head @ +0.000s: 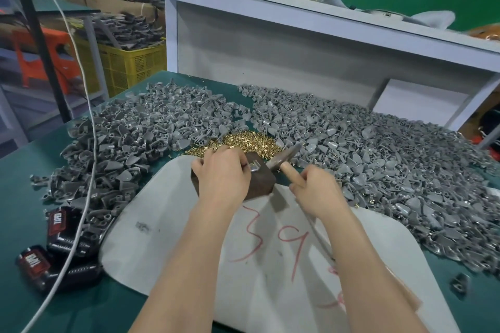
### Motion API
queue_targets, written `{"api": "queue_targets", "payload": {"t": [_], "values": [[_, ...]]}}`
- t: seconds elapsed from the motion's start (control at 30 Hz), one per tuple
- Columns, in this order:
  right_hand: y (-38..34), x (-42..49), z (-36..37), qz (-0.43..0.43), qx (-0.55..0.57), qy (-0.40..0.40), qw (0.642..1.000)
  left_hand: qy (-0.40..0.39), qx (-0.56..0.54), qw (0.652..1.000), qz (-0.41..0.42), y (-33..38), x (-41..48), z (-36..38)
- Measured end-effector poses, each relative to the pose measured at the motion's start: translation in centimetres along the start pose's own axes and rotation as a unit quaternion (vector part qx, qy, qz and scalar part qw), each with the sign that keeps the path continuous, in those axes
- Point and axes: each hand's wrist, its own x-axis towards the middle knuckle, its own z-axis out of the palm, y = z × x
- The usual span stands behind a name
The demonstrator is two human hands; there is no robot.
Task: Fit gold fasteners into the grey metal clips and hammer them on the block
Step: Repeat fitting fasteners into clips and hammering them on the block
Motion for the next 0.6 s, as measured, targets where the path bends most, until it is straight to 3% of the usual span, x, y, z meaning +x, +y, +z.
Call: {"api": "queue_targets", "payload": {"t": [0.13, 0.33, 0.4, 0.5, 0.6], "values": [[0.1, 0.2, 0.0, -0.009, -0.004, 0.019, 1.000, 0.008, -0.001, 1.000, 0.003, 0.0, -0.1, 0.1], [0.2, -0.1, 0.5, 0.011, 0.000, -0.034, 0.999, 0.003, 0.003, 1.000, 0.007, 0.0, -0.1, -0.1], [-0.4, -0.3, 0.5, -0.021, 0.041, 0.037, 0.998, 0.001, 0.004, 1.000, 0.008, 0.0, -0.1, -0.1], [-2.8, -0.3, 0.0, -0.134, 0.152, 0.150, 0.968, 0.000, 0.008, 1.000, 0.008, 0.1, -0.2, -0.1], [-5.2, -0.2, 0.3, -0.176, 0.142, 0.105, 0.968, -0.005, 0.015, 1.000, 0.010, 0.1, -0.2, -0.1]]}}
